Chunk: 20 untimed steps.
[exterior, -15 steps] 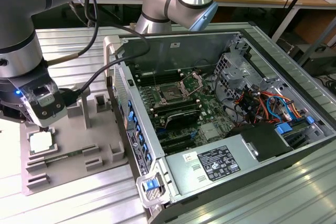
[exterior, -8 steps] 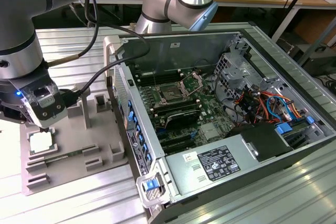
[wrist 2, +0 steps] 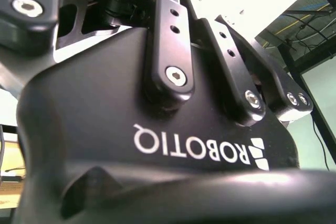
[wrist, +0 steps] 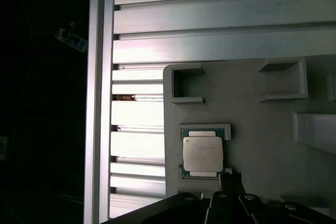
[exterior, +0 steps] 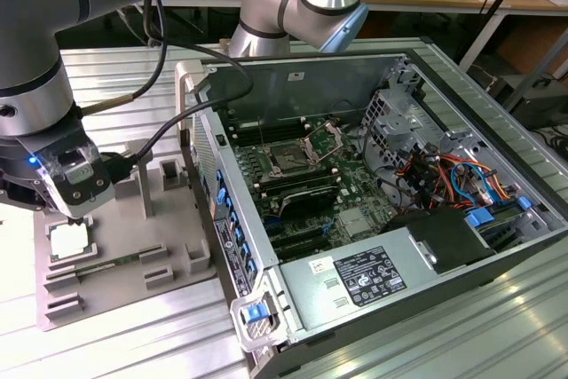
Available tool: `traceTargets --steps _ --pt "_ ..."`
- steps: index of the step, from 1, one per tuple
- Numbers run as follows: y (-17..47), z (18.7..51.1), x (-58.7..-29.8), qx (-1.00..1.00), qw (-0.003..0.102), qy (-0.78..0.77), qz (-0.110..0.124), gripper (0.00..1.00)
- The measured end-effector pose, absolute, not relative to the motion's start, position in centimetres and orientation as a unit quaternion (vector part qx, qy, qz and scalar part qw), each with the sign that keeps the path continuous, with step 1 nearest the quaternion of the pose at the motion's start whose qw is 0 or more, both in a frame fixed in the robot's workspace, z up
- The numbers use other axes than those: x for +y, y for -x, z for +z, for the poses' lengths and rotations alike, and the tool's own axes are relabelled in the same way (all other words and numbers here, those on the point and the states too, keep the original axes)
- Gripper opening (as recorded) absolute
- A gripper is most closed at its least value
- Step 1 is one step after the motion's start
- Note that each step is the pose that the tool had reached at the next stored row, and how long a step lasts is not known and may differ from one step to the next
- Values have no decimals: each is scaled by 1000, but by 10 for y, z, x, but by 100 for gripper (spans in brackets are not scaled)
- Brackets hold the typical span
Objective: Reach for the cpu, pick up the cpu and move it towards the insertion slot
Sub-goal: 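Reach for the cpu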
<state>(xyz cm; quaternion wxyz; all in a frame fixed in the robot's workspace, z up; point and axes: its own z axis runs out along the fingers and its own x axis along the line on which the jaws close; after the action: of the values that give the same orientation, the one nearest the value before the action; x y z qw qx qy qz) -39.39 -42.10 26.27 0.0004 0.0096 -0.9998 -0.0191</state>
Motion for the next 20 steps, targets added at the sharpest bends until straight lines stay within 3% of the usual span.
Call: traceTargets --steps 20 --pt "394 257 -421 -1000 0 -10 -19 11"
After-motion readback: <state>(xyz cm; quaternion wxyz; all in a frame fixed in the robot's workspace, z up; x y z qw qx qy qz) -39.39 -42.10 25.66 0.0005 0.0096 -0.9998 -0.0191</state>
